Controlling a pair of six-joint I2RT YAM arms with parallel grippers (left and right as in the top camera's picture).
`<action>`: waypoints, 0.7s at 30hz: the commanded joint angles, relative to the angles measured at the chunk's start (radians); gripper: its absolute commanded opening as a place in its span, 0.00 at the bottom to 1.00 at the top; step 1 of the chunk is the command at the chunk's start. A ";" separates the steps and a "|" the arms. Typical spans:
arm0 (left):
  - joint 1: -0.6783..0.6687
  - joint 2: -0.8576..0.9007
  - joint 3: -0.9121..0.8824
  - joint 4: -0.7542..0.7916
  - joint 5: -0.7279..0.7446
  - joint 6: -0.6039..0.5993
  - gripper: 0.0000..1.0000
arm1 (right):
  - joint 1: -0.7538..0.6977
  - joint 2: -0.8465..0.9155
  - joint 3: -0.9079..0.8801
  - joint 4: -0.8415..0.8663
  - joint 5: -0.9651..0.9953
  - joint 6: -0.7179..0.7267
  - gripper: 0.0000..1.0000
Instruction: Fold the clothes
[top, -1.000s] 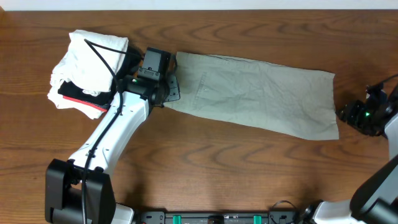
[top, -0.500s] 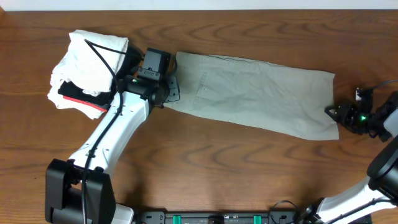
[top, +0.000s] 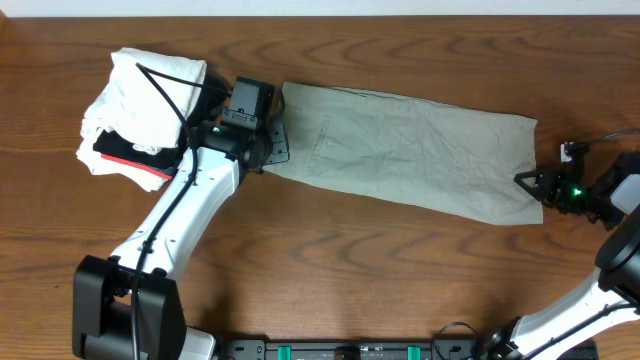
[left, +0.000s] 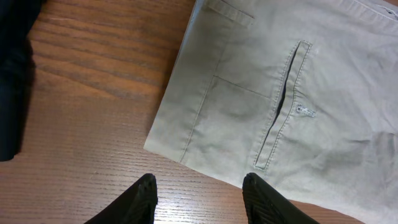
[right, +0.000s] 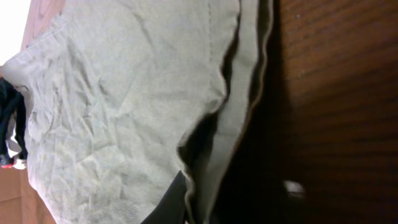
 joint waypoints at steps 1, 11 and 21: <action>0.002 0.006 0.000 0.004 -0.010 -0.003 0.47 | -0.003 0.029 -0.005 -0.018 0.046 -0.012 0.06; -0.141 0.006 0.001 0.138 0.173 -0.018 0.19 | -0.010 -0.013 0.110 -0.192 0.037 -0.012 0.06; -0.404 0.098 0.000 0.148 0.172 -0.017 0.06 | -0.003 -0.012 0.110 -0.220 0.097 -0.013 0.05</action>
